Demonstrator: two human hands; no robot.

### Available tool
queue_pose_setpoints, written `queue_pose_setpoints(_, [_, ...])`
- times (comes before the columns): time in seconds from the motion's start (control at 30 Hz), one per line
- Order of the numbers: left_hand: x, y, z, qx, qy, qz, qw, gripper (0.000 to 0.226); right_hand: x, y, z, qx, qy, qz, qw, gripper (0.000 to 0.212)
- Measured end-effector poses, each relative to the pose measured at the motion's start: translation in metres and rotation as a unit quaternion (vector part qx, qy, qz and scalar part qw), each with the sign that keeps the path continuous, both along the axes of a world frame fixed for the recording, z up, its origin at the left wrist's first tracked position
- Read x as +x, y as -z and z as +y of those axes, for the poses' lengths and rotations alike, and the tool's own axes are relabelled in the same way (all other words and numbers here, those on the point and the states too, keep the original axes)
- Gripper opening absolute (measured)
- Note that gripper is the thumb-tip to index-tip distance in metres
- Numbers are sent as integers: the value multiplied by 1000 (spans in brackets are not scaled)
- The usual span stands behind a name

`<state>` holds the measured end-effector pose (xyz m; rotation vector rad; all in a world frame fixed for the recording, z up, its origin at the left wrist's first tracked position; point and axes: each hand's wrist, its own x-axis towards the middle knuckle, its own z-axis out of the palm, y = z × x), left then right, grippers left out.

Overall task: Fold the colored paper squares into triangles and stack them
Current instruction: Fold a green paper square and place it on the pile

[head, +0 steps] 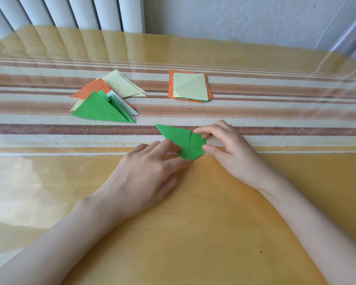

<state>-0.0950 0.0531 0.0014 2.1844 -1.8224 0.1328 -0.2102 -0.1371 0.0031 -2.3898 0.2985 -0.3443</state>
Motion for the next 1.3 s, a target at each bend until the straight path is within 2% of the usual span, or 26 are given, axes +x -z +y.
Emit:
queue_pose_setpoints(0.07, [0,1,0,1,0,1,1000,42,-4,-6,4,48,74,-31,996,19])
queue_pose_setpoints(0.1, [0,1,0,3,1,-5,1000,44,-7,-8,6,33,126,-36,991,16])
queue_pose_setpoints(0.17, [-1,2,-1,4,0,-9,1000,47,-14,-10,15,-27,207,11,978,14])
queue_pose_setpoints(0.27, [0,3,-3,-13,-4,33,999,50,-18,-13,40,-40,228,66,970,12])
queue_pose_setpoints(0.37, [4,5,-6,-46,-22,88,995,49,-9,-17,63,-50,286,87,953,19])
queue_pose_setpoints(0.53, [11,7,-10,-76,-72,102,989,58,13,-15,82,-28,351,86,932,26])
queue_pose_setpoints(0.7, [20,2,-14,-97,-104,206,968,70,33,-14,80,-31,393,84,915,25])
queue_pose_setpoints(0.83, [38,-6,-26,-40,-126,242,961,84,47,-11,74,-40,411,93,906,23])
queue_pose_setpoints(0.93, [47,-11,-34,8,-132,230,964,92,54,-12,72,-32,409,91,907,19])
queue_pose_setpoints(1.1, [43,-10,-37,-32,-132,127,983,63,53,-10,64,4,390,43,920,6])
queue_pose_setpoints(1.2, [38,-11,-29,-55,-114,110,986,46,48,-11,55,34,354,6,935,9])
queue_pose_setpoints(1.3, [33,-16,-14,-52,-66,106,991,46,39,-11,45,50,285,-34,957,10])
